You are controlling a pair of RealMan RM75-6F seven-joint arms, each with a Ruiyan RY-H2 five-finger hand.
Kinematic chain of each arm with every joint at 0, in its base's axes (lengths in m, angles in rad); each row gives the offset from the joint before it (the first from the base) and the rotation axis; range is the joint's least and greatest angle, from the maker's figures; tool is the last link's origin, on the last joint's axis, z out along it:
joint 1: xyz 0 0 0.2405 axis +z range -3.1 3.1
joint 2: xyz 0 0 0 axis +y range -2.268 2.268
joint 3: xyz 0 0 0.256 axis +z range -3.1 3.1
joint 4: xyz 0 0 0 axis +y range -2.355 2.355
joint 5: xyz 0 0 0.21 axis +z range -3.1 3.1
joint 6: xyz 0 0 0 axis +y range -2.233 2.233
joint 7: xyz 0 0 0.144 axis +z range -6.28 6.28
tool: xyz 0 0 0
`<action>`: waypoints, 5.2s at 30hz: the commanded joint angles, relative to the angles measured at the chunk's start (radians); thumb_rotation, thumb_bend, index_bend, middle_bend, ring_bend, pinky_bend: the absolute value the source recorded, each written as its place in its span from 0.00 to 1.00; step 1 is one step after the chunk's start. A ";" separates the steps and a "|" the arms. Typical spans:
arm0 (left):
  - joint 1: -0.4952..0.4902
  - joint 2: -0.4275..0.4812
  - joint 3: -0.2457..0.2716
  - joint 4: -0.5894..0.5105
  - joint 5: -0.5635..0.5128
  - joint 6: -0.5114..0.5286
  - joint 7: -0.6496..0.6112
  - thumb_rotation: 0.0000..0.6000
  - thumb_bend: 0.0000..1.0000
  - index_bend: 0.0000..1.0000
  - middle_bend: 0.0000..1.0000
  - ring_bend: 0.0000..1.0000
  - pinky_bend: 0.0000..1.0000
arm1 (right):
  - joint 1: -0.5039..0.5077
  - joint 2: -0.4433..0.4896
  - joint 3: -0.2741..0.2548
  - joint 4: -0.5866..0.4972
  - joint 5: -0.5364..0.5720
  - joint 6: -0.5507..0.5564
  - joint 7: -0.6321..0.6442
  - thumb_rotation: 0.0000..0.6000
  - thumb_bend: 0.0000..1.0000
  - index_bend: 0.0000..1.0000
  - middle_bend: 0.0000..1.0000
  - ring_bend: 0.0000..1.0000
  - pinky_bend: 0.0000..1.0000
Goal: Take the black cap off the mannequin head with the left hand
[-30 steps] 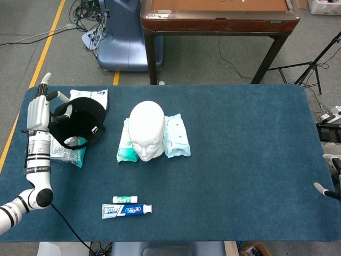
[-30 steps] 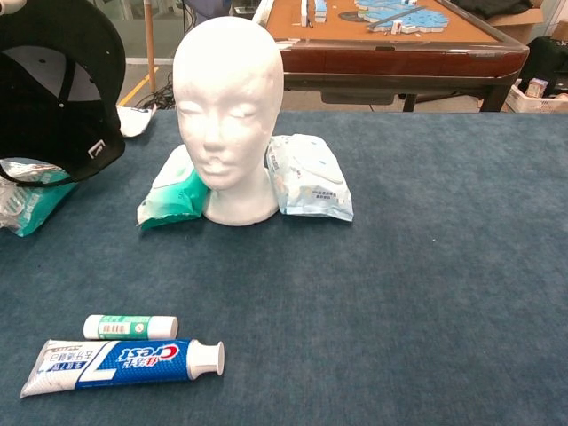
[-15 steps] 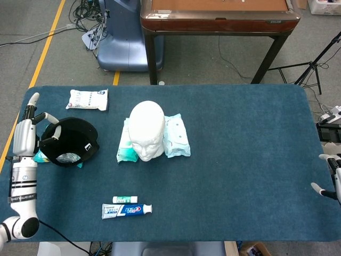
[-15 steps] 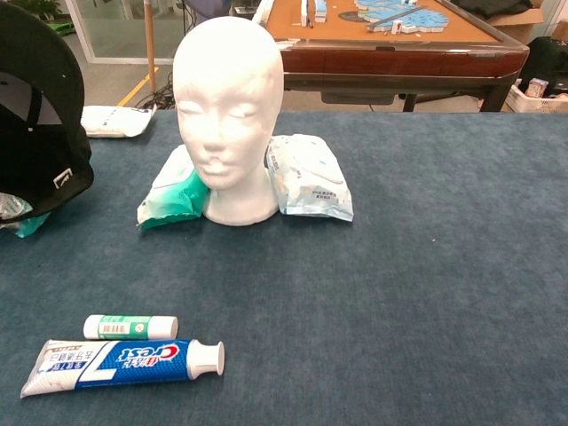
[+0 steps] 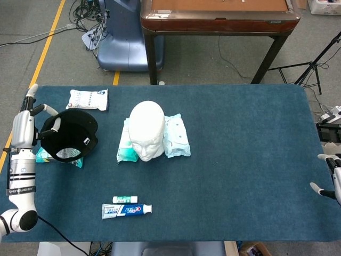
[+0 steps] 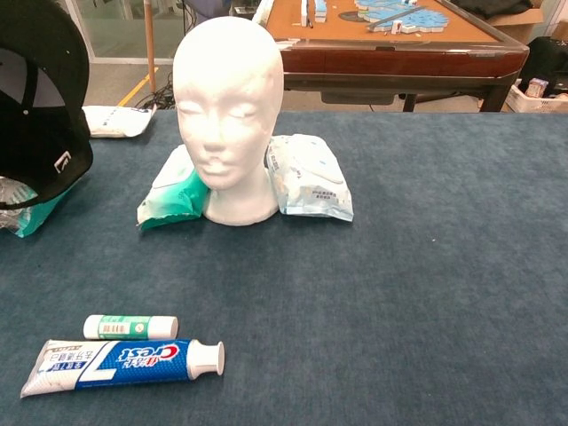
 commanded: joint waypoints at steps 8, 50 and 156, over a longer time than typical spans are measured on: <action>-0.081 -0.033 -0.020 0.175 0.036 -0.103 -0.126 1.00 0.36 0.62 0.00 0.00 0.09 | -0.002 0.003 0.000 0.001 -0.001 0.004 0.007 1.00 0.00 0.29 0.32 0.19 0.38; 0.269 -0.062 0.277 0.120 0.340 0.259 -0.328 1.00 0.36 0.62 0.00 0.00 0.09 | 0.008 -0.010 -0.007 -0.001 -0.002 -0.005 -0.024 1.00 0.00 0.29 0.32 0.19 0.38; 0.506 0.315 0.407 -0.289 0.173 0.215 0.408 1.00 0.10 0.00 0.00 0.00 0.06 | 0.016 -0.018 -0.018 -0.006 -0.016 -0.009 -0.045 1.00 0.00 0.29 0.32 0.19 0.38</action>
